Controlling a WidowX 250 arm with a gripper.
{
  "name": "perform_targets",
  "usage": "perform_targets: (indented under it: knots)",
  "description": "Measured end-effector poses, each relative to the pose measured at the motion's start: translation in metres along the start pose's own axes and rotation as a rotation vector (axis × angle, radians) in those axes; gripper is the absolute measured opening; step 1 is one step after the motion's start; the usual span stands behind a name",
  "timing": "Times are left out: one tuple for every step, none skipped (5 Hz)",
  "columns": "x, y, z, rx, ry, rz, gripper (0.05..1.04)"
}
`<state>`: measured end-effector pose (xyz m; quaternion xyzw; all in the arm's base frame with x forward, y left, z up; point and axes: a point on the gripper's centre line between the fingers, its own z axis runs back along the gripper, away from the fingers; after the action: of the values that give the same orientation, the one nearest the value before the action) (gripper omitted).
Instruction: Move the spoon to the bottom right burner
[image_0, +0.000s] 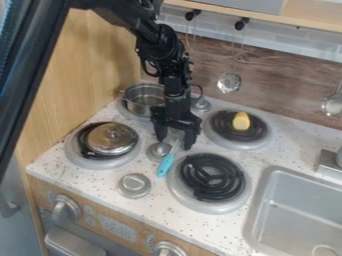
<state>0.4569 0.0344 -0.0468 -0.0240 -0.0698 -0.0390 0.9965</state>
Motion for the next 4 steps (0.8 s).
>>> perform_targets:
  knots:
    - [-0.001,0.000,-0.001,-0.002,0.006,0.004,0.848]
    - [-0.001,0.000,-0.001,0.000,0.006,-0.004,0.578]
    - [0.000,-0.002,-0.001,-0.002,0.000,-0.022,0.387]
    - [0.001,-0.010,0.011,-0.015,-0.028,-0.061,0.170]
